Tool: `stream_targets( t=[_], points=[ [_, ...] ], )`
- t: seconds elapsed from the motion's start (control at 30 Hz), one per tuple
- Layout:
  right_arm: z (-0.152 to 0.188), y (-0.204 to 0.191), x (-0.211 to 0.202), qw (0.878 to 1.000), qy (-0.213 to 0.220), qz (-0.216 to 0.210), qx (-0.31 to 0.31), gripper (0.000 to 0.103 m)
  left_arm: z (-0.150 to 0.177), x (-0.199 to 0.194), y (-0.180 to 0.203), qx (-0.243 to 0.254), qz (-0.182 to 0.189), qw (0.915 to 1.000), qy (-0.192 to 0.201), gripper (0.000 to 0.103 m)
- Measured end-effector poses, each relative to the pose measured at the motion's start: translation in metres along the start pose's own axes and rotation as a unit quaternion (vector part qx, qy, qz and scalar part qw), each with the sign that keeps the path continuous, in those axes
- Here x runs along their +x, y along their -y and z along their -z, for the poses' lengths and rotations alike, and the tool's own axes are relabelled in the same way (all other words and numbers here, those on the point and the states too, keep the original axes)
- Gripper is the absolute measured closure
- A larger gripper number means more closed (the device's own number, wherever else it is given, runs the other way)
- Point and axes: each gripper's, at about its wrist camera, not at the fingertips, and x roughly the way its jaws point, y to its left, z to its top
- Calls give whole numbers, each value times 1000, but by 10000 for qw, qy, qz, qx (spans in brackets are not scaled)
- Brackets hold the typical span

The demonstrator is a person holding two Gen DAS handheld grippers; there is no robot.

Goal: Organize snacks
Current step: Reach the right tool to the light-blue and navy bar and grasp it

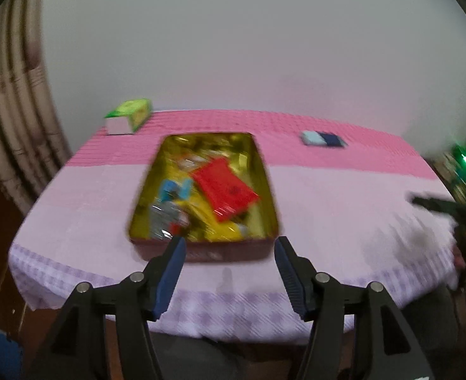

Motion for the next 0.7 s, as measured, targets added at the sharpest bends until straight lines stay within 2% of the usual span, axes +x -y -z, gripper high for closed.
stream_targets(
  t=[0.13,0.37,0.43,0.53,0.7],
  points=[
    [-46,-28,48,9972,-91,-176,-726,8,14,6,16,249,449,9987,-47,44],
    [-130,-42,138,9783,-399,-4,-2035,8,20,20,14,89,761,9968,-242,44],
    [-148,-45,160,9653,-581,-112,-2543,8,21,24,8,-99,843,9959,-312,44],
    [-168,-55,189,9326,-822,-31,-3515,9,22,28,0,-332,816,9955,-358,44],
    [-188,-62,218,8927,-1290,-666,-4265,9,26,38,-7,-542,813,9941,-476,44]
  ],
)
